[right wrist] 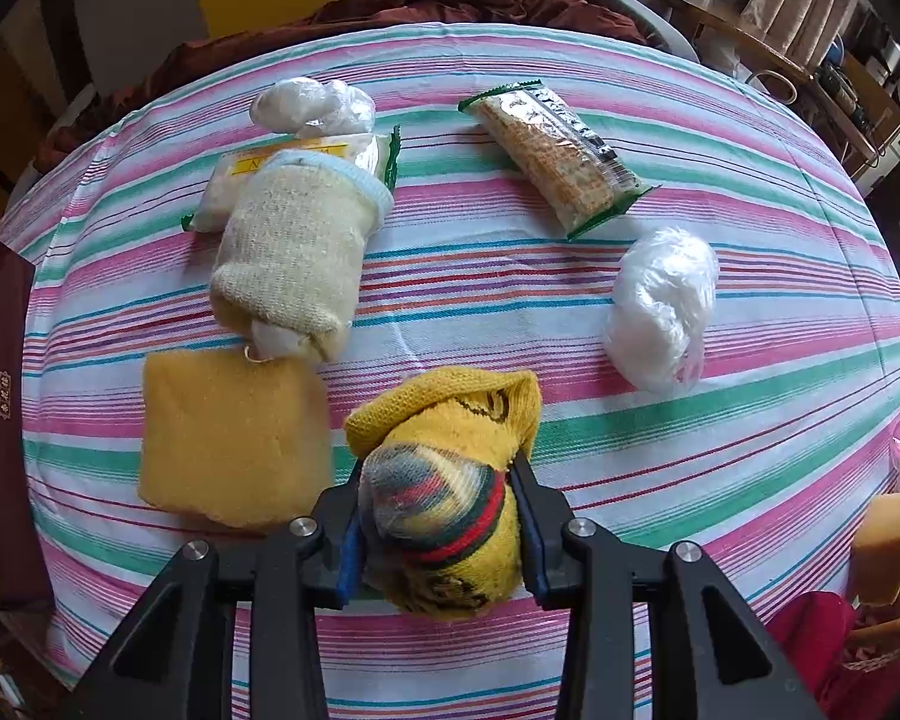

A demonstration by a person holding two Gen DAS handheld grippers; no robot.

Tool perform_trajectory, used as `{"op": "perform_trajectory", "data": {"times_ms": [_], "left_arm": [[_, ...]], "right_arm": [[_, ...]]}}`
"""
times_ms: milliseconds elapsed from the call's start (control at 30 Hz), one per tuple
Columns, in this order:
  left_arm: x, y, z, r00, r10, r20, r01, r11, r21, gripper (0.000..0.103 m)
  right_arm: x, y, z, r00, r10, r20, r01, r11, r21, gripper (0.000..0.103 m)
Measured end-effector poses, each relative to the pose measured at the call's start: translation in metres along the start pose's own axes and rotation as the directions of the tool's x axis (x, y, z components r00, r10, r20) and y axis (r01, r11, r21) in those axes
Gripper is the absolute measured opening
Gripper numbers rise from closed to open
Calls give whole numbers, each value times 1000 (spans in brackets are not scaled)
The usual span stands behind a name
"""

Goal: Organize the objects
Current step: 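Carry the purple snack bag into the gold tray and open the left gripper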

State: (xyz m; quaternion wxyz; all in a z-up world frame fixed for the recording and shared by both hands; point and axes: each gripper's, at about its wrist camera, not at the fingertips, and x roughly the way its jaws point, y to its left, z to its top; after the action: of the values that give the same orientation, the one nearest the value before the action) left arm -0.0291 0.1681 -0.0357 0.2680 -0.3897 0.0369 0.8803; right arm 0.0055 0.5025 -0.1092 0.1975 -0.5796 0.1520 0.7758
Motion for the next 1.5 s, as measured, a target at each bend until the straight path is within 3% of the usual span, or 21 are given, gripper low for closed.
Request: {"op": "perform_trajectory", "data": {"times_ms": [433, 733, 1200, 1333, 1500], "left_arm": [[-14, 123, 6, 993, 112, -36, -117, 962, -245, 34], [3, 166, 34, 975, 207, -76, -218, 953, -212, 34], [82, 216, 69, 934, 292, -205, -324, 936, -140, 37], [76, 219, 70, 938, 292, -186, -324, 930, -171, 47], [47, 214, 66, 946, 298, -128, -319, 928, -192, 48]], "right_arm": [[2, -2, 1, 1000, -18, 4, 18, 1000, -20, 40], [-1, 3, -1, 1000, -24, 4, 24, 999, -25, 40], [1, 3, 0, 1000, -25, 5, 25, 999, -26, 41], [1, 4, 1, 1000, -25, 5, 25, 999, -27, 41], [2, 4, 1, 1000, -26, 6, 26, 999, -28, 41]]}}
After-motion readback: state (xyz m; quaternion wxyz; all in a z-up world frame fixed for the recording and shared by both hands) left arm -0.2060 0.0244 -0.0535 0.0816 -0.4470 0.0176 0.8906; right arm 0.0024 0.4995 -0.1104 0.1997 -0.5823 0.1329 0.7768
